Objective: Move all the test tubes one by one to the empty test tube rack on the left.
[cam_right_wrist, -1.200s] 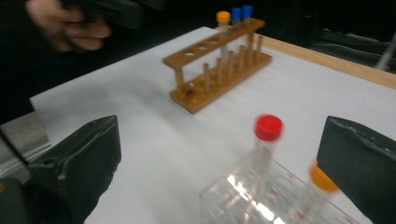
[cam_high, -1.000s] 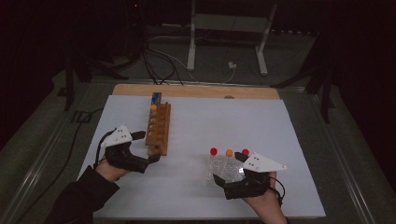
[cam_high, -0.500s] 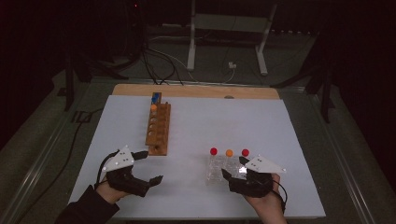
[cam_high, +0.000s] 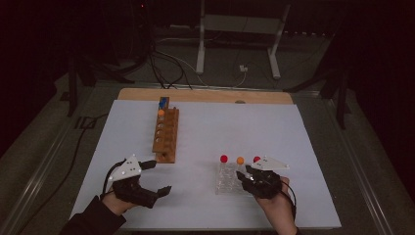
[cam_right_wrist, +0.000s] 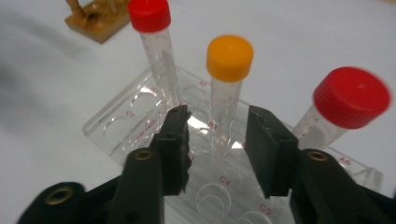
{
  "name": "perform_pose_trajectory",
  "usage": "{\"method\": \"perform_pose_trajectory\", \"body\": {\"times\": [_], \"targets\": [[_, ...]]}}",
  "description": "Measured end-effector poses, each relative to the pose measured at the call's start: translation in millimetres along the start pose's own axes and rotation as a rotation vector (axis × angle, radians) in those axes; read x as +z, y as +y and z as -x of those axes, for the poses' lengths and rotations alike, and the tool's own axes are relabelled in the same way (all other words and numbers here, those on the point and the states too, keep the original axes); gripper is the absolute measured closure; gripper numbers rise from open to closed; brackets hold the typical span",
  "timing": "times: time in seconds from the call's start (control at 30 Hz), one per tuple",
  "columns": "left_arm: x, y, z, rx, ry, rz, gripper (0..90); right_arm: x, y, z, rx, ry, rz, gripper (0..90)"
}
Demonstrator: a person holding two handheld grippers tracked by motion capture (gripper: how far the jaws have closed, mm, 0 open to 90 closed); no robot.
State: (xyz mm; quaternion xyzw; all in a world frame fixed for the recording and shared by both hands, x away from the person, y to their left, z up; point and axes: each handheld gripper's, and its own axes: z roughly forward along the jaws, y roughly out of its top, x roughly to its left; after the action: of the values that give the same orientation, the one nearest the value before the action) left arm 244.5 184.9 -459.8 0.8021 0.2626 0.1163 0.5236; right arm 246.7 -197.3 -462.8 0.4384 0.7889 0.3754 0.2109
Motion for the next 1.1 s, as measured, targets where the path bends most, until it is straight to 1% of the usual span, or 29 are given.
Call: {"method": "perform_pose_trajectory", "body": {"times": [0.1,0.27,0.57,0.63,0.7,0.77,0.83,0.97,1.1], "targets": [[0.3,-0.2,0.0,0.000,0.002,-0.002,2.0,3.4,1.2,0.0,-0.003,0.006,-0.020,63.4],[0.6,-0.6,0.1,0.002,0.001,-0.004,2.0,8.9,4.6,1.9,0.008,0.001,-0.033,66.7],[1.1,-1.3,-0.3,0.003,0.002,-0.012,2.0,16.0,9.7,-0.8,-0.032,-0.033,-0.048,71.9],[0.8,-1.2,-0.5,0.001,0.001,-0.010,2.0,16.4,10.5,-0.5,-0.036,-0.032,-0.050,72.2],[0.7,-1.2,-0.6,0.002,0.003,-0.009,2.0,16.8,11.2,-0.8,-0.044,-0.043,-0.050,74.3],[0.9,-1.2,-0.2,0.002,0.004,-0.010,2.0,17.1,11.9,-0.1,-0.049,-0.038,-0.054,75.0],[1.1,-1.3,-0.3,0.002,0.000,-0.010,2.0,17.2,11.6,0.2,-0.052,-0.037,-0.050,75.3],[0.9,-1.5,-1.1,0.000,0.006,-0.010,2.0,16.1,11.8,-0.4,-0.062,-0.039,-0.047,75.5],[0.6,-1.5,-1.1,0.000,0.003,-0.010,2.0,10.4,14.4,-1.4,-0.065,-0.042,-0.021,75.5]]}}
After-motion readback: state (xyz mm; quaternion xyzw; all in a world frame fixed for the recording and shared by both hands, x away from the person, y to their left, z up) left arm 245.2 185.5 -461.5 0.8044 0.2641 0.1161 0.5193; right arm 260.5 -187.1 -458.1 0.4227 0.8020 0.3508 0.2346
